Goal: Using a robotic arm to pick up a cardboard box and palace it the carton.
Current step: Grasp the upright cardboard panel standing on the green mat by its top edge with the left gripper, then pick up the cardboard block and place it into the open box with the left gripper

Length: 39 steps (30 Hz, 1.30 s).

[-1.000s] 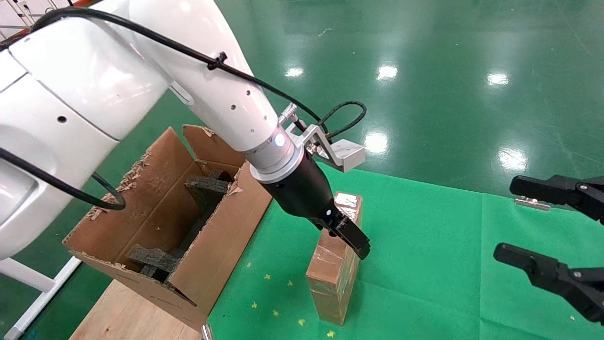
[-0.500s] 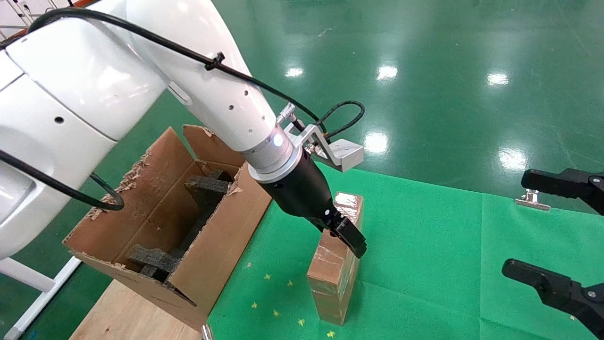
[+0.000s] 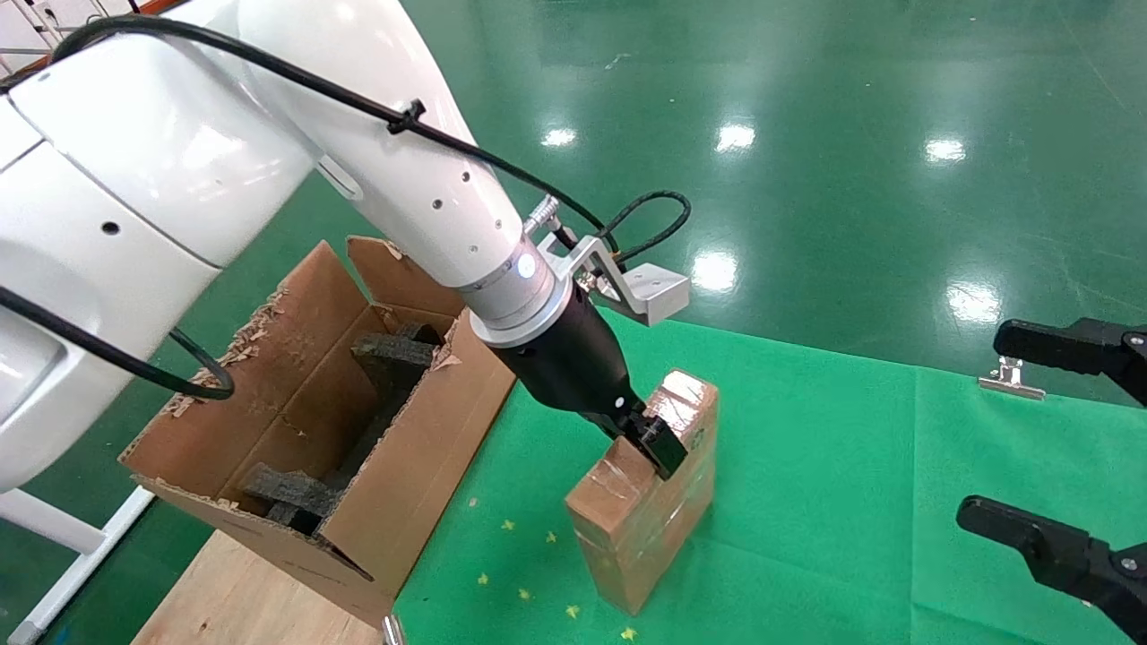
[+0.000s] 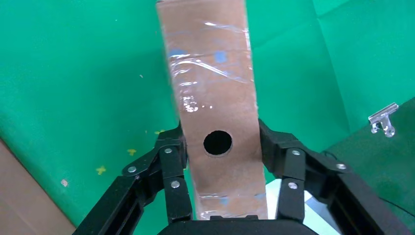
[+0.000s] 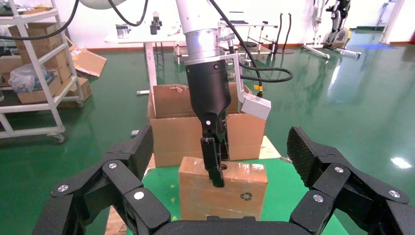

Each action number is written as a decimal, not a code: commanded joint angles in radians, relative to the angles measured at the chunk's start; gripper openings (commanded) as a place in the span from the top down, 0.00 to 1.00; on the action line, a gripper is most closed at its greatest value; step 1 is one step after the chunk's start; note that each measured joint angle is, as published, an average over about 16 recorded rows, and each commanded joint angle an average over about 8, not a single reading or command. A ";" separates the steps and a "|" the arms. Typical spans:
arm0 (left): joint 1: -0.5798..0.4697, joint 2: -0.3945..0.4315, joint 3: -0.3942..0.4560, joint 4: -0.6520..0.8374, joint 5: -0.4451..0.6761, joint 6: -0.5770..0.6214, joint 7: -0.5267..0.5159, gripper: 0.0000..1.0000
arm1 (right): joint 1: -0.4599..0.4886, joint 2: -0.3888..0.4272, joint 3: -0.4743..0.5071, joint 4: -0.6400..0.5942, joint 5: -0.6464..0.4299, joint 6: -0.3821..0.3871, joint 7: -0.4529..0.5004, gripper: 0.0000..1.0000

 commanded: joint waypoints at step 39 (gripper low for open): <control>-0.436 -0.354 -0.064 0.540 0.150 -0.043 0.578 1.00 | 0.000 0.000 0.000 0.000 0.000 0.000 0.000 0.00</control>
